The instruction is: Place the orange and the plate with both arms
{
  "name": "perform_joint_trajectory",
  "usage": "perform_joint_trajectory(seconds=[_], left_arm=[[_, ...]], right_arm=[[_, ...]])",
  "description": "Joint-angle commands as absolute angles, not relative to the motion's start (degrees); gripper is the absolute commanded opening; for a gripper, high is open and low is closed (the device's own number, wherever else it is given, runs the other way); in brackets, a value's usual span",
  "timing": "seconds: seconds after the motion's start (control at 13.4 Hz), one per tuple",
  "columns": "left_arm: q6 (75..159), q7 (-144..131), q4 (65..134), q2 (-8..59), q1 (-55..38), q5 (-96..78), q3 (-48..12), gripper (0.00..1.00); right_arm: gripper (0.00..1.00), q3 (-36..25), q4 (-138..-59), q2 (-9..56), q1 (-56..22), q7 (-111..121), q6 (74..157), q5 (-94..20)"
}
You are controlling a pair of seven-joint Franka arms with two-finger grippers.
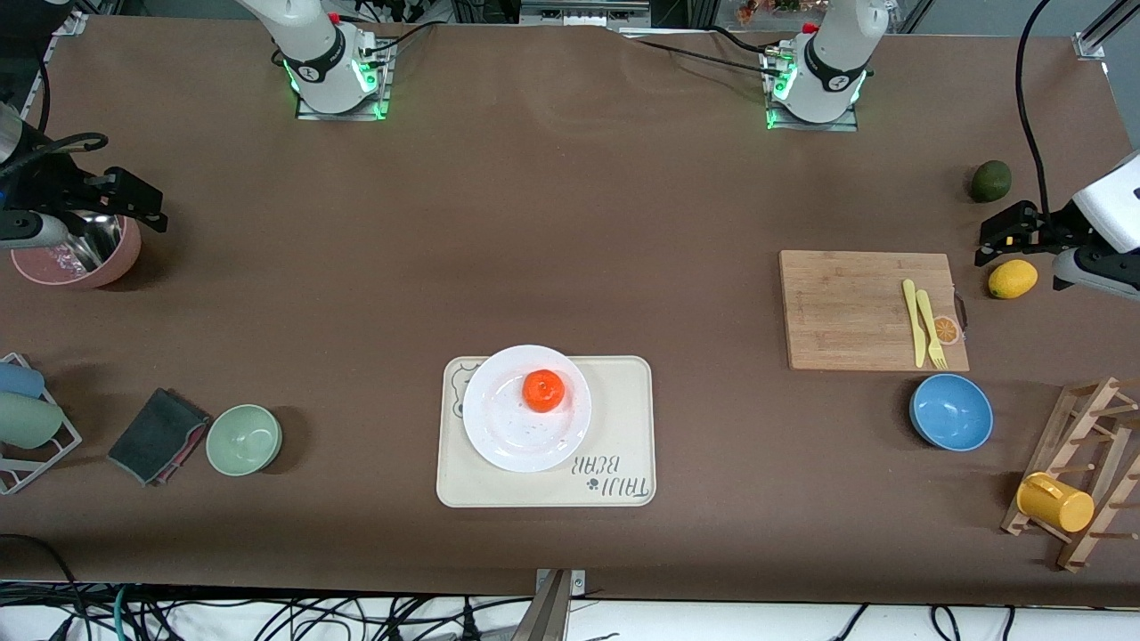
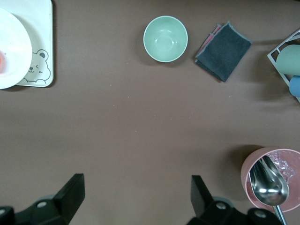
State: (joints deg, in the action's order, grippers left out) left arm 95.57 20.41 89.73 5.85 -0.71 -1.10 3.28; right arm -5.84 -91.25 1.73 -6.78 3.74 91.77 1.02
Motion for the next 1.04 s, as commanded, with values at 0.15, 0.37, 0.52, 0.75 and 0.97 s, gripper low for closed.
perform_joint_trajectory(seconds=[0.15, 0.37, 0.52, 0.75, 0.97], left_arm=[[95.10, 21.53, 88.33, 6.50, -0.79, -2.20, 3.34, 1.00], [95.10, 21.53, 88.33, 6.50, -0.79, -2.20, 3.43, 1.00], [95.10, 21.53, 88.33, 6.50, -0.79, -2.20, 3.34, 1.00], [95.10, 21.53, 88.33, 6.50, -0.79, -2.20, 3.43, 1.00], [95.10, 21.53, 88.33, 6.50, -0.79, -2.20, 3.34, 1.00]], right_arm=[[1.00, -5.45, -89.74, 1.94, -6.50, 3.25, 84.13, -0.69], [1.00, -5.54, -89.65, 1.85, -6.50, 3.25, 82.71, -2.11], [1.00, -5.71, -89.65, 1.93, -6.50, 3.34, 82.79, -2.11], [1.00, -5.80, -89.65, 2.02, -6.50, 3.34, 82.88, -2.11], [1.00, -5.80, -89.56, 2.11, -6.50, 3.43, 83.23, -2.02]])
